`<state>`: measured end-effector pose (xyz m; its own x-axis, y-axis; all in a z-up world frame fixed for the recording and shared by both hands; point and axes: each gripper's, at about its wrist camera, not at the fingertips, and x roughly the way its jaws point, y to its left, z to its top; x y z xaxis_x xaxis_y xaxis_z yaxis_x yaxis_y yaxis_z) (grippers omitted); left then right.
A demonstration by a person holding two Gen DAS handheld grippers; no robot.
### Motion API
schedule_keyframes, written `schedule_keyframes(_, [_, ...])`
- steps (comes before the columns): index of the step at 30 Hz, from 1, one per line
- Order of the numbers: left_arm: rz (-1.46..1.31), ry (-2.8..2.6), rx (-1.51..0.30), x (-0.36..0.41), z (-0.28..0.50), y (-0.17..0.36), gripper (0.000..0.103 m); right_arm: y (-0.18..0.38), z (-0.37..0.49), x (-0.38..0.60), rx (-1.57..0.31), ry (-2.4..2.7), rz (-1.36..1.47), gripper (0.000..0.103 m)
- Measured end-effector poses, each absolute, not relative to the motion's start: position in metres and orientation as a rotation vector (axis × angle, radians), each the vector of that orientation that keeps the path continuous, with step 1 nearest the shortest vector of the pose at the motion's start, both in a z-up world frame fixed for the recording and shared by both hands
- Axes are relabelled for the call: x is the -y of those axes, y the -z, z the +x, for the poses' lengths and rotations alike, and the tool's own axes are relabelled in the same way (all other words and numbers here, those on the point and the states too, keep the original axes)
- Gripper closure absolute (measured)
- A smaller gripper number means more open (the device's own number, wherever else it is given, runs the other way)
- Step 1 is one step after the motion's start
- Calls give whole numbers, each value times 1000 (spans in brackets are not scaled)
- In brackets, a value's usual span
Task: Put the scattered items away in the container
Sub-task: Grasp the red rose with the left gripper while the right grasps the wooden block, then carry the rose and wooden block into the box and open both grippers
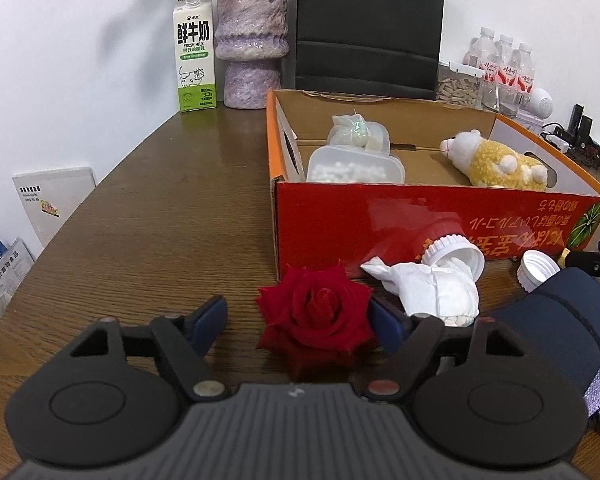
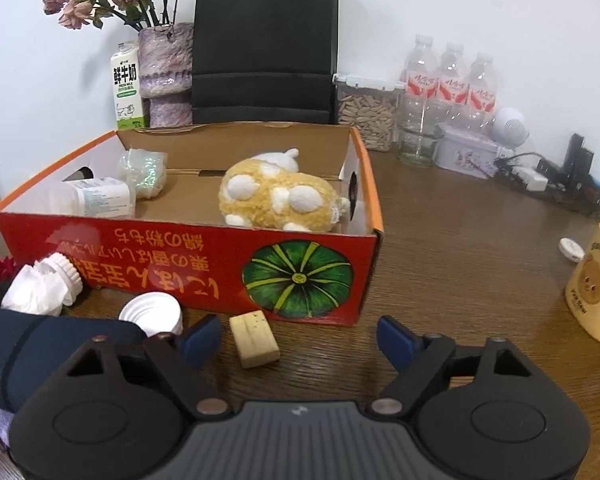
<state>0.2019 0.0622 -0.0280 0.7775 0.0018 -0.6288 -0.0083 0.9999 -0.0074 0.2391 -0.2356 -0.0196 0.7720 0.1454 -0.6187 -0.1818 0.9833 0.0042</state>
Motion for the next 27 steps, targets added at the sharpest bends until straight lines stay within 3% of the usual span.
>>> schedule_keyframes(8, [-7, -5, -671, -62, 202, 30, 25, 25, 240, 237, -678, -206, -40, 41])
schedule_keyframes(11, [-2, -5, -669, -61, 201, 30, 28, 25, 236, 234, -662, -225, -59, 61])
schedule_keyframes(13, [8, -5, -665, -60, 200, 29, 40, 25, 232, 231, -654, -246, -62, 83])
schedule_keyframes(15, [15, 6, -659, -58, 199, 28, 50, 25, 229, 229, -646, -242, -71, 83])
schedule_keyframes(19, [23, 10, -647, -56, 195, 25, 61, 21, 225, 234, -618, -220, -28, 83])
schedule_keyframes(27, [15, -11, -610, -55, 186, 18, 66, 16, 220, 240, -588, -203, 8, 84])
